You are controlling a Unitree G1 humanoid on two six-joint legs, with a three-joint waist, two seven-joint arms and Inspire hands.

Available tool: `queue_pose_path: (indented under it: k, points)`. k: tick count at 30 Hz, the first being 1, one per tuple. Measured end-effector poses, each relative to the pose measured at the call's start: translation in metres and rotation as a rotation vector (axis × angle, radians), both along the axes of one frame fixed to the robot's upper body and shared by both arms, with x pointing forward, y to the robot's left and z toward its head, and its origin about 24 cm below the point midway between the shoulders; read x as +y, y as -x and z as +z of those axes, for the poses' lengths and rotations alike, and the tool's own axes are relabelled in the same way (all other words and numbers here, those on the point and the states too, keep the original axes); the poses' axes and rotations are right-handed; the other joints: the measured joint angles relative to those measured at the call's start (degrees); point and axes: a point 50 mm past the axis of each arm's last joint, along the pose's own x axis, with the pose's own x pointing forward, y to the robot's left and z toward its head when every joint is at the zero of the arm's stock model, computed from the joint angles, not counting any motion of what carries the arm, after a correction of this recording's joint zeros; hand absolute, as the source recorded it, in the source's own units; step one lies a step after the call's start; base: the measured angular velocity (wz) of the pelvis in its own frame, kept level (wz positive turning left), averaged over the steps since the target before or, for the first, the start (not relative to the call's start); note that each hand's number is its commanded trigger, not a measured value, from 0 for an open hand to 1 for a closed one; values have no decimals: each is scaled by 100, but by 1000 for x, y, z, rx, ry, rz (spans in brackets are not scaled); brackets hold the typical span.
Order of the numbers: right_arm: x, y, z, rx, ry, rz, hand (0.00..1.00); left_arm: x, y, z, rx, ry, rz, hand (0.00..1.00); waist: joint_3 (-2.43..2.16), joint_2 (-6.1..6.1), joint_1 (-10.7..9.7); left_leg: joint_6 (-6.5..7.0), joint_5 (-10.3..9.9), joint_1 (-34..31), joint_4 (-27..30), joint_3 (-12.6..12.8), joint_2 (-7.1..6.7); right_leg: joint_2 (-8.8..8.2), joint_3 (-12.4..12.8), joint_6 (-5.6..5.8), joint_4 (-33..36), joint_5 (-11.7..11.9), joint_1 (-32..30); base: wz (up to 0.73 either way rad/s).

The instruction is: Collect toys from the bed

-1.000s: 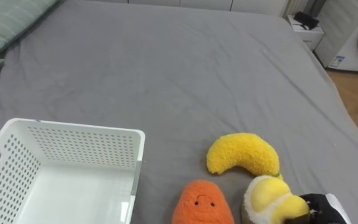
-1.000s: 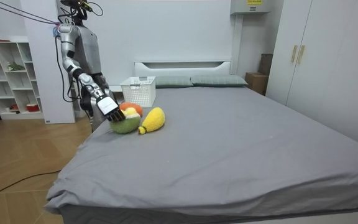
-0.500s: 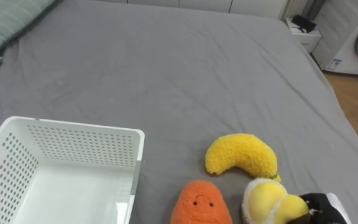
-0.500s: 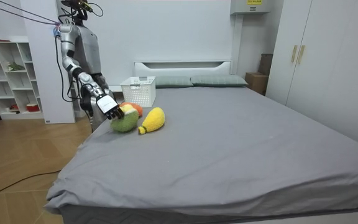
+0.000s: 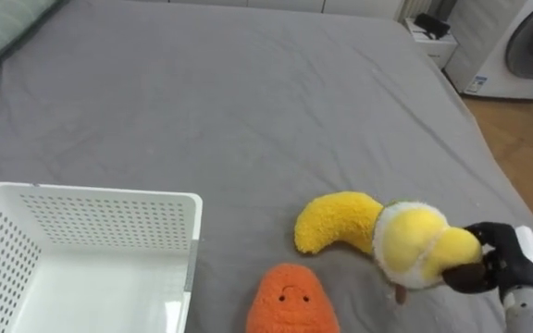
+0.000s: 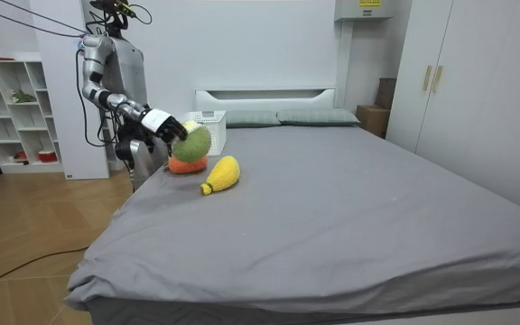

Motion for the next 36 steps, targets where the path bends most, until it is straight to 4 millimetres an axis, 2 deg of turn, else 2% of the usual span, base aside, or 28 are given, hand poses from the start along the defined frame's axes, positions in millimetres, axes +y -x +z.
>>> queue_pose_path:
  k: [10,16,18,20,22,25,28,30,33,36]
  points:
    - [14,-19,48,-205,-9,89,100,-1,-4,-1,-16,19,-1,0,3,12,85,0,0,6,-6,-1,3,14,8,-1,-4,2,0,0]
    - [22,-32,72,-297,-1,150,100,-2,-5,-1,-33,17,-7,0,3,25,232,0,1,-22,-41,-47,1,9,-52,-1,-2,3,-3,4]
    - [29,-37,79,-319,1,187,100,-2,-4,-1,-28,16,-14,0,-3,16,354,-1,1,-27,-37,-49,5,11,-66,-3,-3,4,-6,2]
    - [37,-43,81,-315,-1,234,100,-3,-4,-1,-25,16,-16,0,-3,-3,398,-1,1,-33,-32,-53,5,7,-86,-4,-5,5,-10,0]
    - [47,-47,80,-297,-6,283,100,-4,-5,-2,-27,20,-21,0,4,-1,524,-1,1,-37,-35,-58,5,5,-98,-4,-4,5,-13,2]
    - [62,-51,75,-253,-37,368,100,-6,-16,-3,-46,30,-40,0,1,-36,682,0,1,-143,13,-136,-4,-9,-165,-5,-4,7,-63,13]
    - [78,-54,73,-235,-62,441,100,-7,-24,-3,-61,33,-45,0,18,-42,795,0,4,-199,48,-227,-13,-22,-275,-5,-8,7,-65,16]
    - [87,-59,75,-241,-72,481,100,-8,-29,-4,-69,38,-56,0,63,-28,851,4,14,-234,53,-335,-39,-43,-366,-4,-12,7,-59,16]
    - [96,-64,80,-259,-81,519,100,-11,-32,-5,-77,58,-66,0,92,-6,991,16,32,-289,52,-386,-63,-64,-418,-1,-17,6,-96,11]
    - [108,-69,83,-251,-86,582,100,-12,-34,-5,-78,64,-74,0,90,-8,1102,16,32,-315,50,-400,-66,-67,-436,0,-24,6,-118,1]
